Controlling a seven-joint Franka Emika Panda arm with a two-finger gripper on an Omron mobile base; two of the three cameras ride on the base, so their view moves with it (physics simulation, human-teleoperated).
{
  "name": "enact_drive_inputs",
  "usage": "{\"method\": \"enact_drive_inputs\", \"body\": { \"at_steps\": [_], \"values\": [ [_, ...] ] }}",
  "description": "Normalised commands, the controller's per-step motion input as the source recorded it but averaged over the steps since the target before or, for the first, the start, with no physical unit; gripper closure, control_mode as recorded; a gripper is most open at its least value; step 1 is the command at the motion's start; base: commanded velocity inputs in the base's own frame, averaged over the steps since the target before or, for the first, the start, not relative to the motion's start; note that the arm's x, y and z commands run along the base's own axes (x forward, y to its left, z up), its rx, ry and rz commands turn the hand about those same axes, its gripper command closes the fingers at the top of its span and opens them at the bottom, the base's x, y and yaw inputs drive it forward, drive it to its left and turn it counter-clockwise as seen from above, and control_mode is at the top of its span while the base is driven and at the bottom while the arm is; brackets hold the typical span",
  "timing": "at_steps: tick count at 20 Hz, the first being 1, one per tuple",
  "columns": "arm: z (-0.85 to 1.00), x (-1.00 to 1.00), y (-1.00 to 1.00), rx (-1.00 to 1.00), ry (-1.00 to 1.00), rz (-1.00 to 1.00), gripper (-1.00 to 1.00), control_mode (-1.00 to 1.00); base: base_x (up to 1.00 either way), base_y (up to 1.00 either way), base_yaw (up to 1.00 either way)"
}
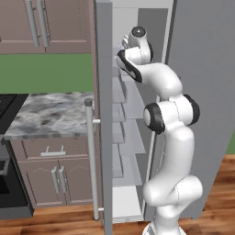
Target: The ice cube tray has been filled with water. Take the tray and place it in the freezer to make ice. Close the freezer door after placing the tray.
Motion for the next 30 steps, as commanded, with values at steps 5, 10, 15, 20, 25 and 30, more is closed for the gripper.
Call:
{"method": "enact_drive_inputs", "body": {
  "at_steps": [5, 10, 15, 20, 25, 30],
  "values": [
    [-0.09, 0.23, 0.0, -0.04, 0.07, -0.04, -1.0, -1.0, 0.0, 0.0, 0.0],
    [-0.01, 0.08, 0.0, -0.02, 0.06, -0.02, -1.0, -1.0, 0.0, 0.0, 0.0],
    [-0.02, -0.02, -0.01, -0.03, 0.03, -0.03, -1.0, -1.0, 0.0, 0.0, 0.0],
    [-0.01, -0.21, -0.22, -0.01, 0.0, -0.01, -1.0, -1.0, 0.0, 0.0, 0.0],
    [-0.28, -0.93, -0.42, 0.0, 0.0, 0.0, -1.0, -1.0, 0.0, 0.0, 0.0],
    [-0.86, -0.99, -0.34, -0.03, -0.05, 0.0, -1.0, -1.0, 0.0, 0.0, 0.0]
  ]
}}
